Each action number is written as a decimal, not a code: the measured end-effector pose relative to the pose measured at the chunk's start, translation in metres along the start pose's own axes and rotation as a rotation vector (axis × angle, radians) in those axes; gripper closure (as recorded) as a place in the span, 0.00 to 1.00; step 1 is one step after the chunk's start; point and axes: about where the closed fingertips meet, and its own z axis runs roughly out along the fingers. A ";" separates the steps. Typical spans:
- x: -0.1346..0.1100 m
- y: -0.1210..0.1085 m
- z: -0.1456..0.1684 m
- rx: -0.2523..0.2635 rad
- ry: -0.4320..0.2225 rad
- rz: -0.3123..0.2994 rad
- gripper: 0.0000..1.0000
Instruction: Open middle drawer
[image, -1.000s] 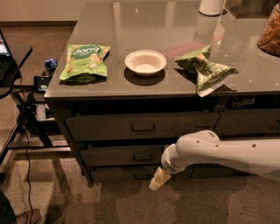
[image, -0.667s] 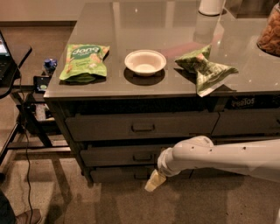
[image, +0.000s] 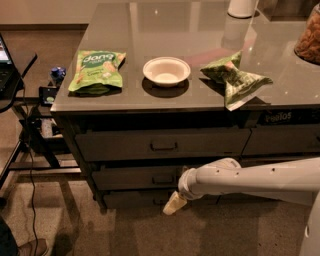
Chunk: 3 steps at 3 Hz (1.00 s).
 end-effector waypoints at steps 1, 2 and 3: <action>-0.002 -0.011 0.010 0.034 -0.022 0.014 0.00; -0.003 -0.045 0.037 0.107 -0.058 0.034 0.00; -0.003 -0.047 0.050 0.108 -0.063 0.029 0.00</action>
Offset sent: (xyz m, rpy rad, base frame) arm 0.0684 0.0034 -0.0294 0.0395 -0.1400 -0.1031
